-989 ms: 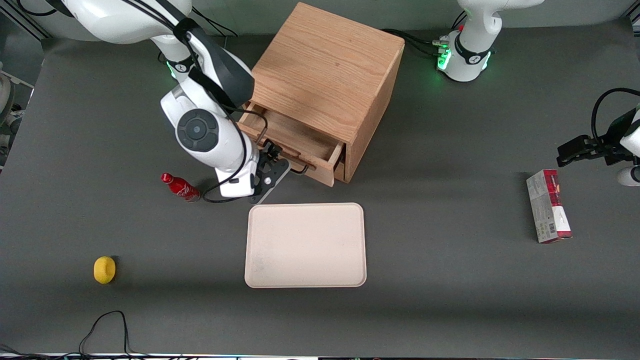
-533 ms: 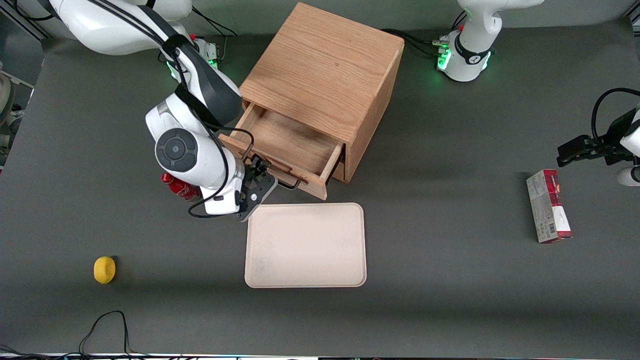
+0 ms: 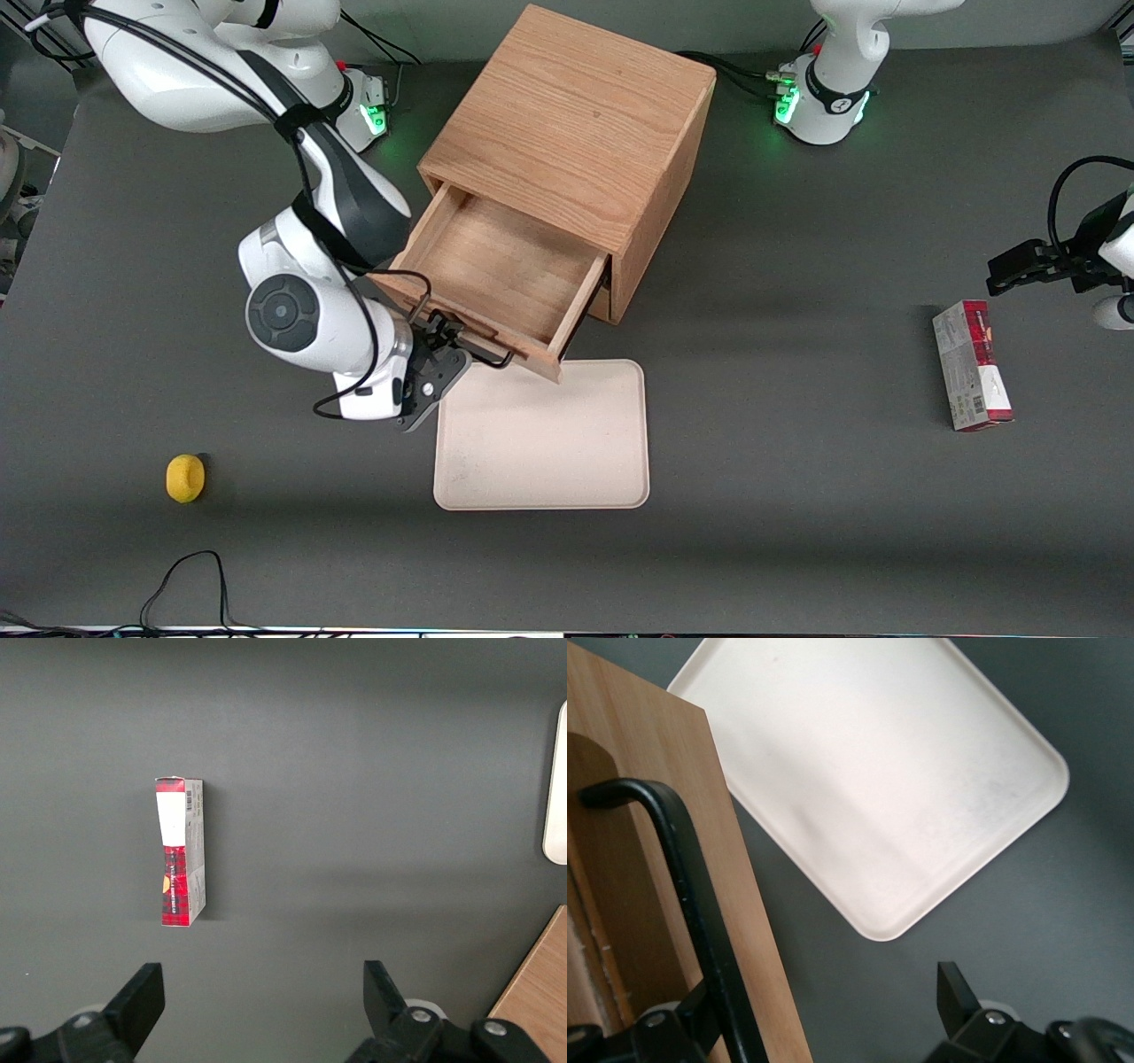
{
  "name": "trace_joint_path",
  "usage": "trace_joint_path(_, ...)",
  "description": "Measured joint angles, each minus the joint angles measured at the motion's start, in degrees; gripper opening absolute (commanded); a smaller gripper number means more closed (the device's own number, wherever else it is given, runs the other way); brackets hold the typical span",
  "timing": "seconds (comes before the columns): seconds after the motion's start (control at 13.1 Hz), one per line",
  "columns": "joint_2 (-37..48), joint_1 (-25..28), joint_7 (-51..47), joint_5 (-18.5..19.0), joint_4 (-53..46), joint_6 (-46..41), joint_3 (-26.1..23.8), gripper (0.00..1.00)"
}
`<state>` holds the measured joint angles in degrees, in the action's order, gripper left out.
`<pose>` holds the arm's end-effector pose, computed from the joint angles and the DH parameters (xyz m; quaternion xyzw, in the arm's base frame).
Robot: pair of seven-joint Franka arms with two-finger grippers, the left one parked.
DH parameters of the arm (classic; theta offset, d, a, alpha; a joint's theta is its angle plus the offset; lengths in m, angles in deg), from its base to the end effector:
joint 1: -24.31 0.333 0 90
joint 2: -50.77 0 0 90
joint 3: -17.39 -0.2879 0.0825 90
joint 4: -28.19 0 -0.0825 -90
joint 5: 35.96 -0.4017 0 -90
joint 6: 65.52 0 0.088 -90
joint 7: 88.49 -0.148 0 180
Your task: Open upper drawer
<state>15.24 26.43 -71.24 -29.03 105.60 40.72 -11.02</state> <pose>0.6426 0.2993 0.3207 -0.9181 -0.3869 0.0320 0.0802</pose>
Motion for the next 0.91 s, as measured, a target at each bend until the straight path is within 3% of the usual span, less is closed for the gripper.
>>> trace_joint_path(0.61,-0.6,-0.1,0.2,0.0,-3.3,-1.2,2.1,1.0)
trace_joint_path(0.91,3.3,-0.2,0.1,-0.8,-7.9,-13.0,5.2,1.0)
